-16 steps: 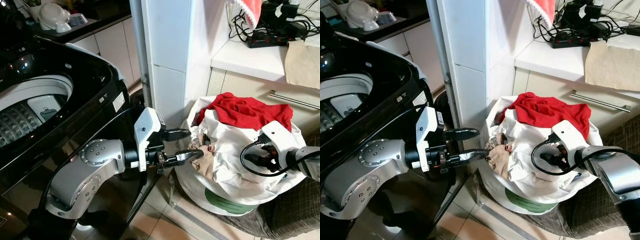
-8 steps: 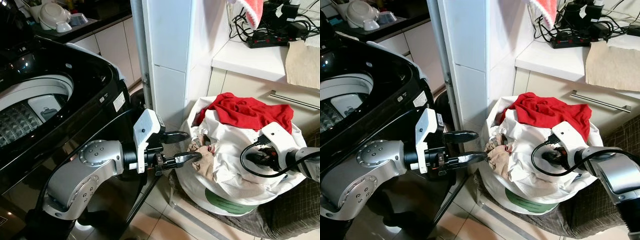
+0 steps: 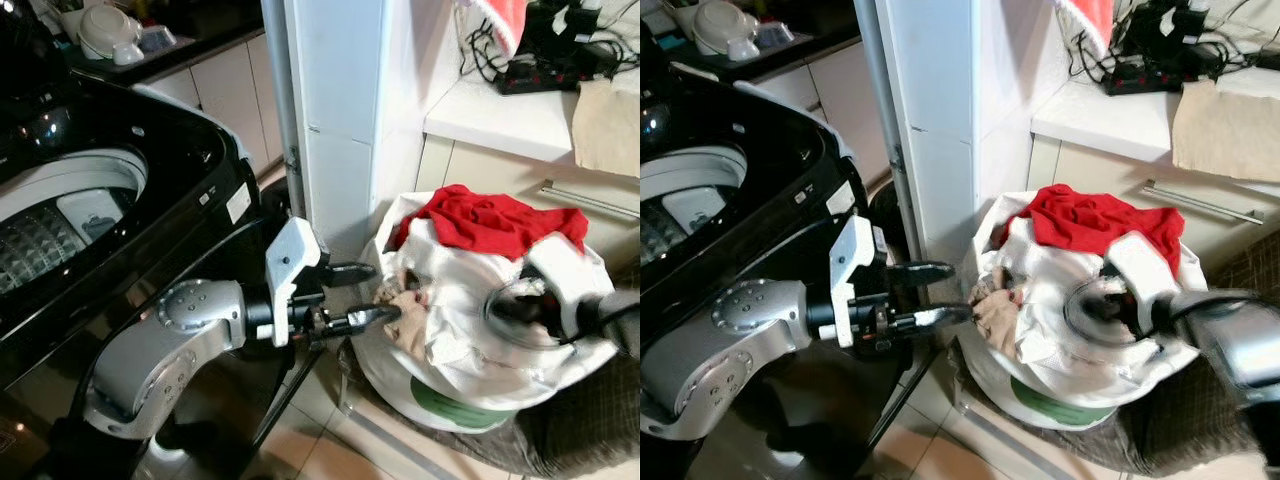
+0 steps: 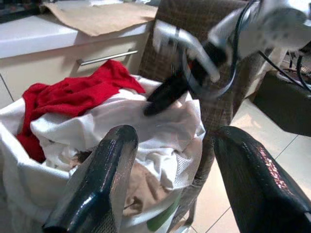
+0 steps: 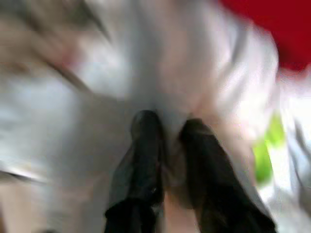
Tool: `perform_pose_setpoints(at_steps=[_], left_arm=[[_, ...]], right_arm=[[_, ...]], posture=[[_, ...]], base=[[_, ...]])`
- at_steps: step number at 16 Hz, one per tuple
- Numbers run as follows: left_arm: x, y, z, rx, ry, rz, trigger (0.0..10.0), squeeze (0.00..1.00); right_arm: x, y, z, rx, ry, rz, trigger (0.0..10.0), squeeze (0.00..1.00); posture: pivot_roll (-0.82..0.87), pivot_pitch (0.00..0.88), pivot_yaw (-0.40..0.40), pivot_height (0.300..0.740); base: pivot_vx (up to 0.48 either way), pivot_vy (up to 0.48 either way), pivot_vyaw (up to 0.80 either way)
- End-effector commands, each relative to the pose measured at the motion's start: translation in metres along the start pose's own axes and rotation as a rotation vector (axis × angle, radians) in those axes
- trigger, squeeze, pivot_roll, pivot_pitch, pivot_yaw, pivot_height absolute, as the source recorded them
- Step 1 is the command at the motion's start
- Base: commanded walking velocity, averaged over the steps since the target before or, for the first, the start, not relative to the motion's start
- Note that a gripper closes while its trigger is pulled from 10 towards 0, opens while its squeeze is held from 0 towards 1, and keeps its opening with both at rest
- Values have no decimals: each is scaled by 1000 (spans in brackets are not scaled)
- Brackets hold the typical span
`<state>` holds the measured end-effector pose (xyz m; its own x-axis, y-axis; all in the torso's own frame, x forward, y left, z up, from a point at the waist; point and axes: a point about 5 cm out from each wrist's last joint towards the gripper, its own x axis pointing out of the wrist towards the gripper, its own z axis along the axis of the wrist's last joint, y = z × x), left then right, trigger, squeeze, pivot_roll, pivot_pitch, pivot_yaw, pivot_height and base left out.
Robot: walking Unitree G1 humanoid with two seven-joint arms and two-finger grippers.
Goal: Clothes washing
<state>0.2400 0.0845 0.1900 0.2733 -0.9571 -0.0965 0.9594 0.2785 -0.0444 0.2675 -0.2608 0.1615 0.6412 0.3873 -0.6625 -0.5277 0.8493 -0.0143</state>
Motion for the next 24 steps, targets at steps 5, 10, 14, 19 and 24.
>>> perform_pose_setpoints(at_steps=[5,10,14,19,24], left_arm=[[0,11,17,71,-82,98,10000,0],[6,20,27,102,-154,181,10000,0],[8,17,7,122,-51,172,10000,0],[7,17,3,111,-42,179,10000,0],[6,15,-1,103,-28,178,10000,0]], right_arm=[[-44,-10,57,-46,-267,-25,0,0],[-48,-15,71,-141,-334,-132,10000,0],[-24,-21,37,-79,-160,-224,10000,1000],[-10,-19,24,-104,-103,-230,10000,1000],[-4,-13,20,-52,-124,-169,10000,1000]], posture=[[-84,0,86,740],[-95,0,84,740],[-98,0,88,740],[-97,0,87,740],[-93,0,82,740]], base=[[0,0,0],[0,0,0],[0,0,0],[0,0,0],[0,0,0]])
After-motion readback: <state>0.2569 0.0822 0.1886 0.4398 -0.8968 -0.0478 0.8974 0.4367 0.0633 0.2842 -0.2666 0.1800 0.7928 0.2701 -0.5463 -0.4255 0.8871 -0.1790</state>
